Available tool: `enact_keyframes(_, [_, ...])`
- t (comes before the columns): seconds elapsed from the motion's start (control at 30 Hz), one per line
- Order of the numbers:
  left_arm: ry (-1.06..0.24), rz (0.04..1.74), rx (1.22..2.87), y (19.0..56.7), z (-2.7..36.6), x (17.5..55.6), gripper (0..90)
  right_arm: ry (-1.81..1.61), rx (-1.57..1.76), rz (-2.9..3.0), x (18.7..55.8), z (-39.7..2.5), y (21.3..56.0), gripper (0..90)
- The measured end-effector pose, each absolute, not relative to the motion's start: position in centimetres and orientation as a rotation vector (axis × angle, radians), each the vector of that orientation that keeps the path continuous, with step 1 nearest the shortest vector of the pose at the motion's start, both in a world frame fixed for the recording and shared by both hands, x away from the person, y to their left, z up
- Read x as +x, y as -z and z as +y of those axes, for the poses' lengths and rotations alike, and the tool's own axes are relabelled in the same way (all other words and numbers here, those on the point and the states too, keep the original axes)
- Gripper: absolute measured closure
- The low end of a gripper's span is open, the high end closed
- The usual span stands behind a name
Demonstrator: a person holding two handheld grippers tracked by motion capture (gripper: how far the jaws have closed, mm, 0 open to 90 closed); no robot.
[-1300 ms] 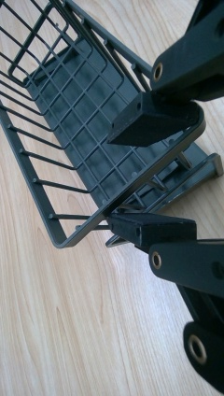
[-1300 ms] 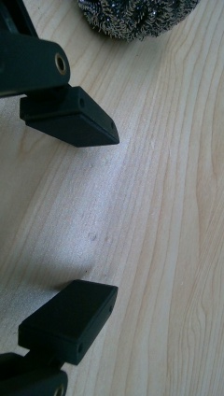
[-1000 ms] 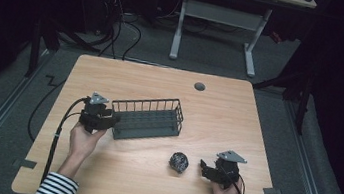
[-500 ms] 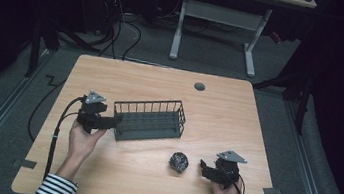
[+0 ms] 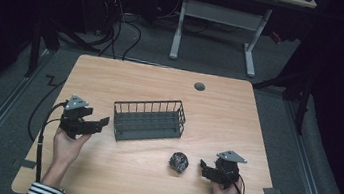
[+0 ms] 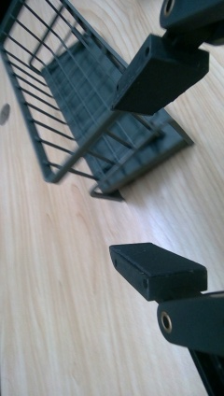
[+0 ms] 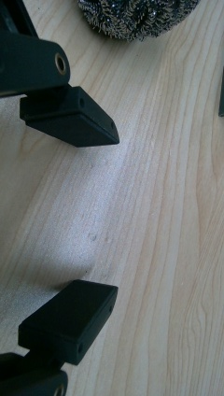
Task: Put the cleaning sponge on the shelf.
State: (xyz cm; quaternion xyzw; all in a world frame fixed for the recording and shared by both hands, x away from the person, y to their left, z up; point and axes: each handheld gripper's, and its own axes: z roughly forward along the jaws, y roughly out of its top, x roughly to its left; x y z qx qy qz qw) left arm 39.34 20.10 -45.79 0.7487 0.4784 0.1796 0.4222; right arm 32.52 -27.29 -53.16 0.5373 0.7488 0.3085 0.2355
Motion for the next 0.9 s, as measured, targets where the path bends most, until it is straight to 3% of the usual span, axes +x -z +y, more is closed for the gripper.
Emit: enact_keyframes(0.9, [-0.457,1.337,1.884,51.1,23.0,37.6,26.0,-0.847,1.472,2.055,32.5,-27.3,53.2,23.2])
